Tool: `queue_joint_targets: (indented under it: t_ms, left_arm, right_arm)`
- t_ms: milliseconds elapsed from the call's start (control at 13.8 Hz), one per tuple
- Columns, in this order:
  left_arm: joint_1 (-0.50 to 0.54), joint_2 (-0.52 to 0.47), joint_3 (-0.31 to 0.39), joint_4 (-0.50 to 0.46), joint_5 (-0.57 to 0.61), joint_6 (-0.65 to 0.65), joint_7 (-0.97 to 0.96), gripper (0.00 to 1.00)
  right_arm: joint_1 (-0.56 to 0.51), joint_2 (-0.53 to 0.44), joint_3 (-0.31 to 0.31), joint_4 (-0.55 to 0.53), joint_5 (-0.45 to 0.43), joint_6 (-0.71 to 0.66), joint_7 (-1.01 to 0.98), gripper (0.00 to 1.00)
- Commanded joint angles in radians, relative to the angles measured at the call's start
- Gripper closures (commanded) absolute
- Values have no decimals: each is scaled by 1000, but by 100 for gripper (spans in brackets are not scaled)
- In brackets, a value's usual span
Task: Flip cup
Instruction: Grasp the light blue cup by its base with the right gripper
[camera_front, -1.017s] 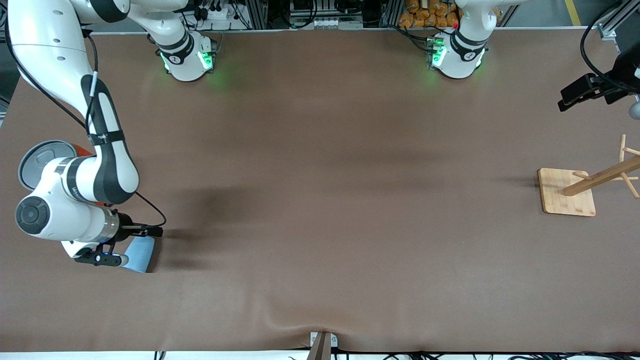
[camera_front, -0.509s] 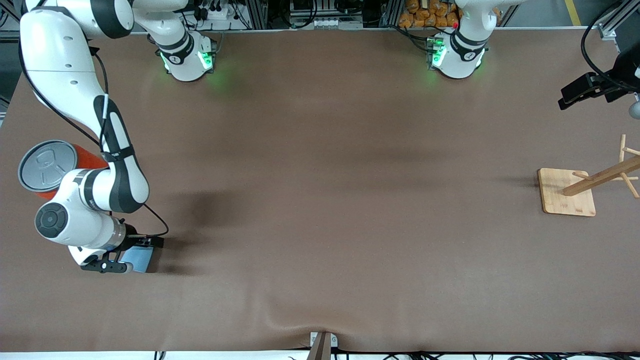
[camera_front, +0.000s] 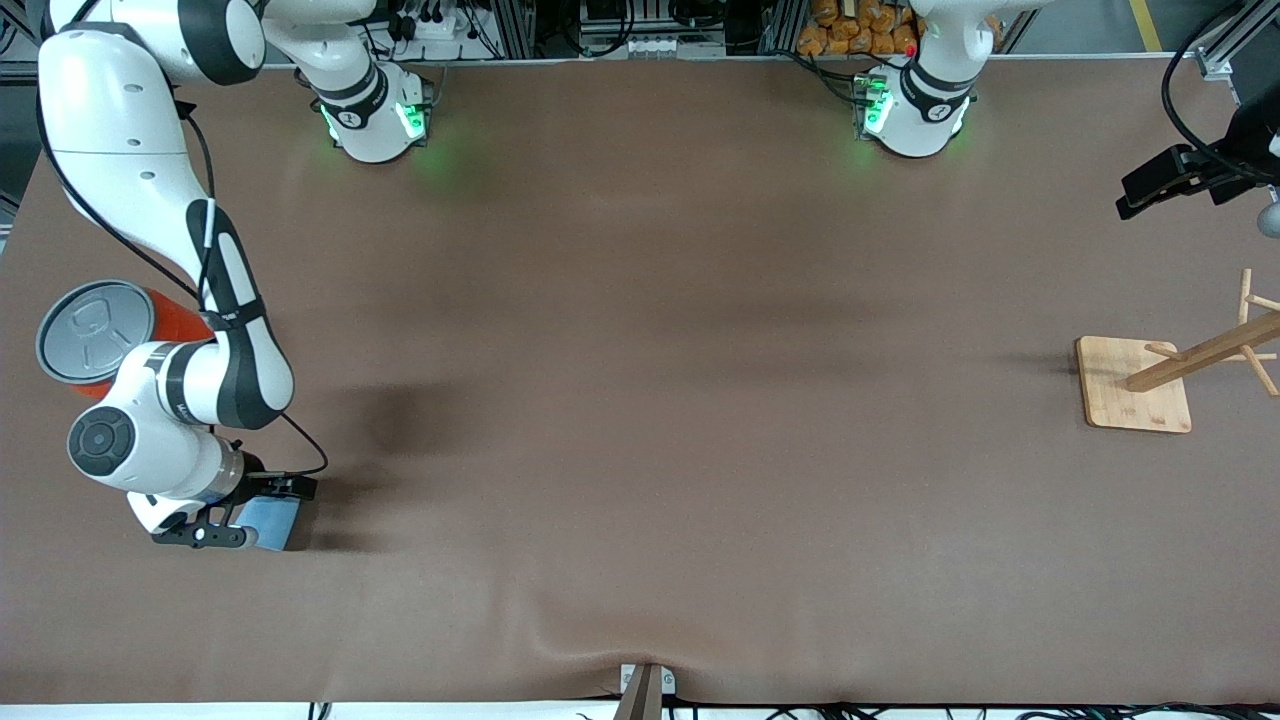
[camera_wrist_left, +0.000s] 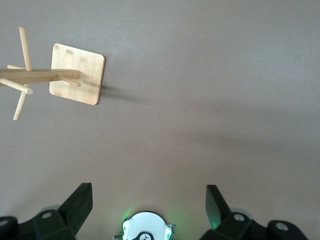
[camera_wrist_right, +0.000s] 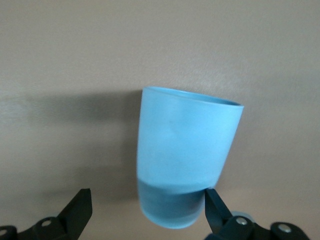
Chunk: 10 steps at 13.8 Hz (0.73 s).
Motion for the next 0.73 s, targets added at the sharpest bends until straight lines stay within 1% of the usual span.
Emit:
queue_joint_targets:
  t_ms: [0, 218, 363, 436, 654]
  left_arm:
    - [12, -13, -7, 2, -12, -13, 21, 0]
    - [12, -13, -5, 2, -12, -13, 21, 0]
    - [12, -15, -7, 2, -12, -13, 21, 0]
    - [12, -13, -5, 2, -12, -13, 21, 0]
    - [13, -15, -7, 0, -12, -13, 21, 0]
  right_arm:
    - [-22, 45, 10, 23, -5, 55, -98, 0]
    - [-22, 47, 12, 23, -7, 61, -102, 0]
    - [-23, 64, 12, 25, 10, 122, -86, 0]
    - [-20, 65, 12, 23, 21, 129, -83, 5]
    - [-16, 65, 12, 23, 30, 130, 0, 9]
